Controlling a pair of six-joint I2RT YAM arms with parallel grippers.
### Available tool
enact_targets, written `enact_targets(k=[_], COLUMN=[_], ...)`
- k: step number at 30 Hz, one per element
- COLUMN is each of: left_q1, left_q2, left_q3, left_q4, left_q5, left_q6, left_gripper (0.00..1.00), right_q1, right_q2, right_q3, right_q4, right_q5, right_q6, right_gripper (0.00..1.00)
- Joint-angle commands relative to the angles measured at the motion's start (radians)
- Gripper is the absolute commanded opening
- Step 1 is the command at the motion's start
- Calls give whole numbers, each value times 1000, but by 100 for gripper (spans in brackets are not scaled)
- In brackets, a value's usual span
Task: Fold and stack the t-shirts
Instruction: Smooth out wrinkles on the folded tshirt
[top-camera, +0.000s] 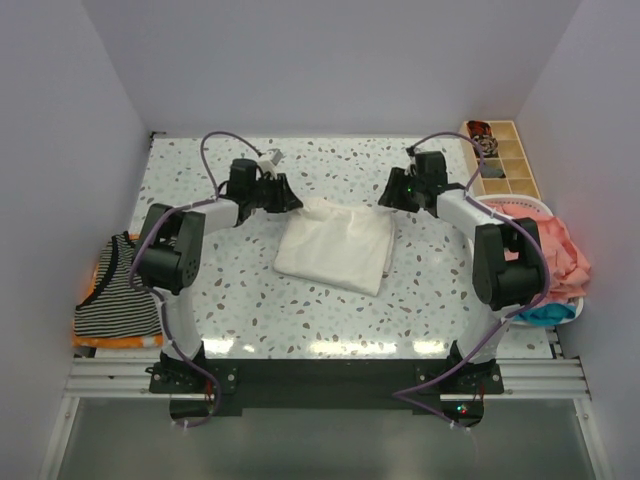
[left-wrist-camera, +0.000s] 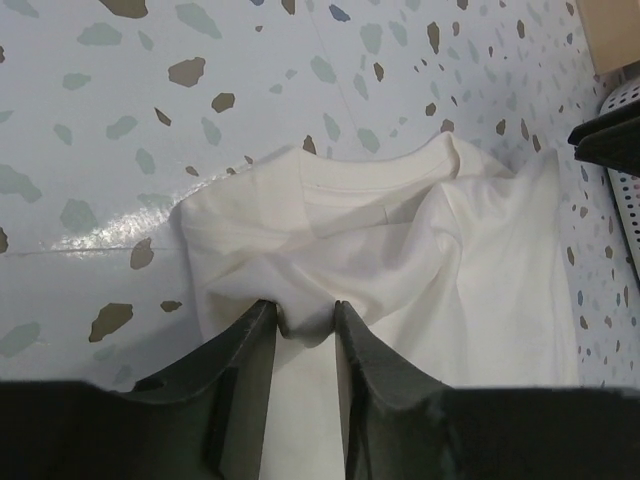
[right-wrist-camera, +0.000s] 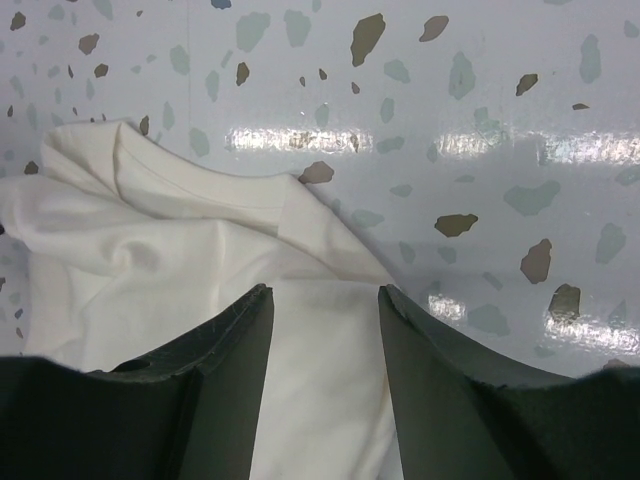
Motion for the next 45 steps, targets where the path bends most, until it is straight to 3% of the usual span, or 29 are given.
enact_targets(k=[1, 3, 8, 17, 21, 28, 36, 39, 41, 43, 45], left_q1=[-2, -2, -2, 1, 2, 31, 85, 99, 107, 110, 116], left_q2=[23, 44, 113, 235, 259, 314, 423, 432, 414, 394, 350], left_q3=[74, 109, 214, 363, 373, 413, 551, 577, 570, 556, 524], left_q4=[45, 36, -2, -50, -57, -85, -134, -143, -131, -107, -91], left_q5=[8, -1, 5, 20, 14, 17, 65, 79, 79, 91, 82], left_q6=[-15, -14, -9, -17, -12, 6, 24, 31, 37, 32, 28], left_gripper=[32, 25, 12, 9, 8, 7, 6, 13, 38, 84, 100], right_q1=[0, -2, -2, 11, 11, 8, 8, 8, 9, 8, 8], right_q2=[2, 6, -9, -55, -35, -3, -9, -30, -53, -79, -136], right_q3=[-6, -12, -61, -152, -149, -130, -139, -144, -150, -170, -187], right_q4=[22, 18, 32, 111, 82, -82, -117, -105, -100, -70, -38], right_q5=[-26, -33, -62, -221, -155, 104, 201, 210, 220, 220, 207], right_q6=[8, 15, 32, 40, 28, 34, 0, -6, -14, -19, -23], right_gripper=[49, 43, 40, 40, 40, 39, 39, 41, 45, 49, 54])
